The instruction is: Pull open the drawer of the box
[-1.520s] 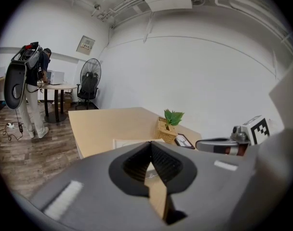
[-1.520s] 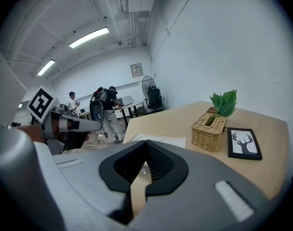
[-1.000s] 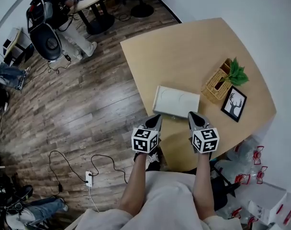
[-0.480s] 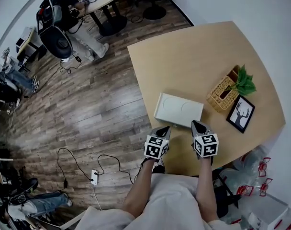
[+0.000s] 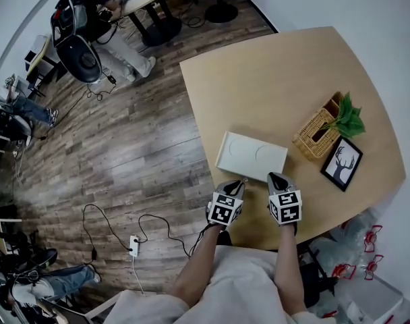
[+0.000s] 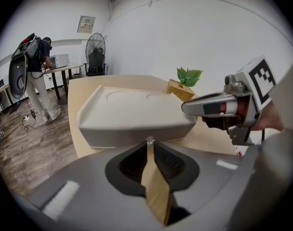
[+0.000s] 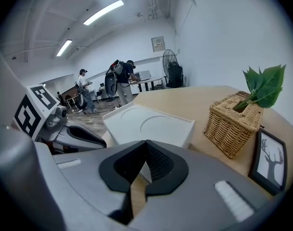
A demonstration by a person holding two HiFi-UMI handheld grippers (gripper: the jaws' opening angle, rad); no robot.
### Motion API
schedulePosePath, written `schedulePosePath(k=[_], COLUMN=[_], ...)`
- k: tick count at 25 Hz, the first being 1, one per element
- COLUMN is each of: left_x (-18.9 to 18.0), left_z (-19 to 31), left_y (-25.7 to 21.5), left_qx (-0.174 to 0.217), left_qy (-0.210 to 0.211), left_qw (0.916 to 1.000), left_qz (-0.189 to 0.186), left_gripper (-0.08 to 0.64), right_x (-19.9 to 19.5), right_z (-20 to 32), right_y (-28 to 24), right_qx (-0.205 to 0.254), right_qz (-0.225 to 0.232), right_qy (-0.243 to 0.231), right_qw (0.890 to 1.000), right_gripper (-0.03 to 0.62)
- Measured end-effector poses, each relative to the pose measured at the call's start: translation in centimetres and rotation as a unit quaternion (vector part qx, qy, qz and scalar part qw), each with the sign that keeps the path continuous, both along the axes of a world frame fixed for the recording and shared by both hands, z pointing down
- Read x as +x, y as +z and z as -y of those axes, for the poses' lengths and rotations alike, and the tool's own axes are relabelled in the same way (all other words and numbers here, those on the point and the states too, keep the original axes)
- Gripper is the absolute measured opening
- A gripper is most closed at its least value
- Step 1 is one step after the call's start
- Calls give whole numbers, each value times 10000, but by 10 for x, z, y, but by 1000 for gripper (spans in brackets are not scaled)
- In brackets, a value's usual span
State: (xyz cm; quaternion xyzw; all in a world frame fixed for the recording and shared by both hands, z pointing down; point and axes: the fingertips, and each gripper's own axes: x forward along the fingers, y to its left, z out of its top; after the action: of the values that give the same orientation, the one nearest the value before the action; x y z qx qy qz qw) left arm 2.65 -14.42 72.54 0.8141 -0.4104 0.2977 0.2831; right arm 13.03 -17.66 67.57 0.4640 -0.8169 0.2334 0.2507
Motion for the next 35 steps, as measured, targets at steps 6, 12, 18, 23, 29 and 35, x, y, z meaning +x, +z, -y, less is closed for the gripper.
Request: schedulePosePath(k=[6, 12, 18, 23, 29, 35], left_x=[5, 13, 19, 23, 18, 21], left_z=[3, 6, 11, 13, 13, 13], left_y=[10, 23, 23, 24, 30, 20], left_qx=[-105, -197, -268, -260, -232, -249], left_qy=[-7, 34, -14, -69, -54, -86], left_qw=[9999, 9998, 9996, 9996, 9997, 9997], left_qz=[18, 65, 37, -20, 89, -19], left_gripper=[131, 141, 141, 138, 129, 127], right_x=[-5, -10, -10, -9, -9, -10], right_z=[2, 3, 4, 3, 4, 4], right_y=[6, 8, 9, 10, 9, 9], right_qx=[-73, -90, -119, -161, -152, -121], right_qz=[-100, -241, -183, -109, -114, -99], right_qy=[-182, -397, -430, -442, -410, -388], right_qw=[9998, 9989, 9988, 9988, 9990, 9991], right_gripper=[-2, -2, -2, -2, -2, -3])
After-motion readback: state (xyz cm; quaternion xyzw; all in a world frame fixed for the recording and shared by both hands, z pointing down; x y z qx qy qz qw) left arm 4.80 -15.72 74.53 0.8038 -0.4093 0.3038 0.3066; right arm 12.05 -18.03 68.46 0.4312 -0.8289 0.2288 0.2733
